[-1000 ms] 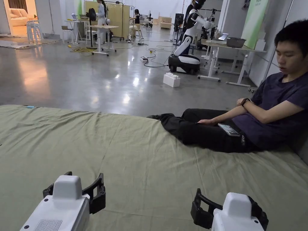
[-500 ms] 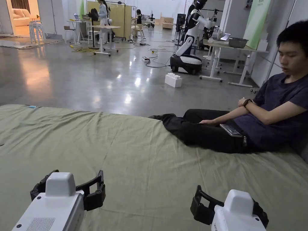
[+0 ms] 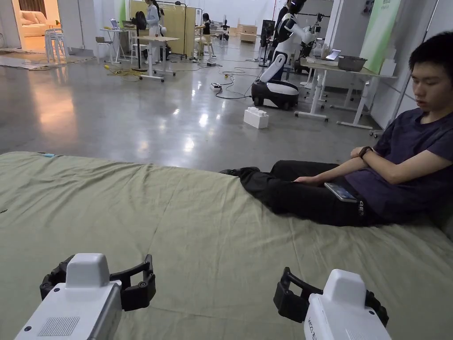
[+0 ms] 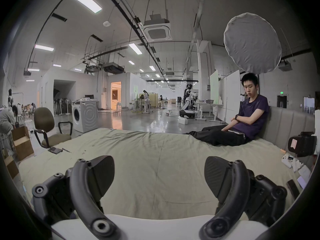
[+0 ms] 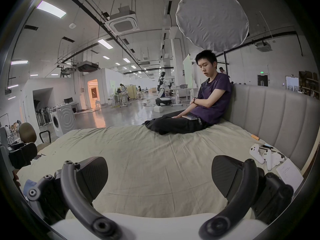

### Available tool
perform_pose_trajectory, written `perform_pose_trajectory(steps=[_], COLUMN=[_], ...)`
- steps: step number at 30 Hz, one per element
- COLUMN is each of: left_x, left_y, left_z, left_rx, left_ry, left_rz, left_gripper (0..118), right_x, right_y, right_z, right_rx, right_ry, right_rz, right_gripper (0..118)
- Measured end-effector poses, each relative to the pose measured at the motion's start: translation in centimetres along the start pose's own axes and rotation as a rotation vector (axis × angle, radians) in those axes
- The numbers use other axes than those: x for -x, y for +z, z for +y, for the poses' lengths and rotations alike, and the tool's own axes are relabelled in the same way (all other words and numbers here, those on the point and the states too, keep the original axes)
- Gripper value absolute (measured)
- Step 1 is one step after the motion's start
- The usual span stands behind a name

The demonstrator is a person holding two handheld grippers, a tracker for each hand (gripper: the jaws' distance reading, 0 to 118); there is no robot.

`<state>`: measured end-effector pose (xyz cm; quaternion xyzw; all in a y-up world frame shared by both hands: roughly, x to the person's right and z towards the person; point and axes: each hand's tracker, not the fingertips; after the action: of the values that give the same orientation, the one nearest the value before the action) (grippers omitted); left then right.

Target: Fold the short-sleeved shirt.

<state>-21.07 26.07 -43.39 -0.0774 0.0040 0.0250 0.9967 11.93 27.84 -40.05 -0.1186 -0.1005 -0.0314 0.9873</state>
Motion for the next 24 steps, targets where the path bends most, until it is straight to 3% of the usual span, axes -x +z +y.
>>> perform_pose_trajectory(steps=[2,14,24], left_x=[0.0,0.3,0.2], left_y=[0.0,0.4,0.5], left_z=[-0.1,0.4,0.5], left_rx=[-0.003,-0.011,-0.013], left_ry=[0.005,0.005,-0.007], left_rz=[-0.005,-0.014,-0.024], left_gripper=[116,116,116], right_x=[0.4,0.4,0.2], right_y=[0.1,-0.6,-0.7], right_z=[0.1,0.9,0.7], right_rx=[0.017,0.131,0.14], right_ry=[0.008,-0.093,-0.047], right_rz=[-0.004,0.006,-0.023], right_gripper=[118,118,118])
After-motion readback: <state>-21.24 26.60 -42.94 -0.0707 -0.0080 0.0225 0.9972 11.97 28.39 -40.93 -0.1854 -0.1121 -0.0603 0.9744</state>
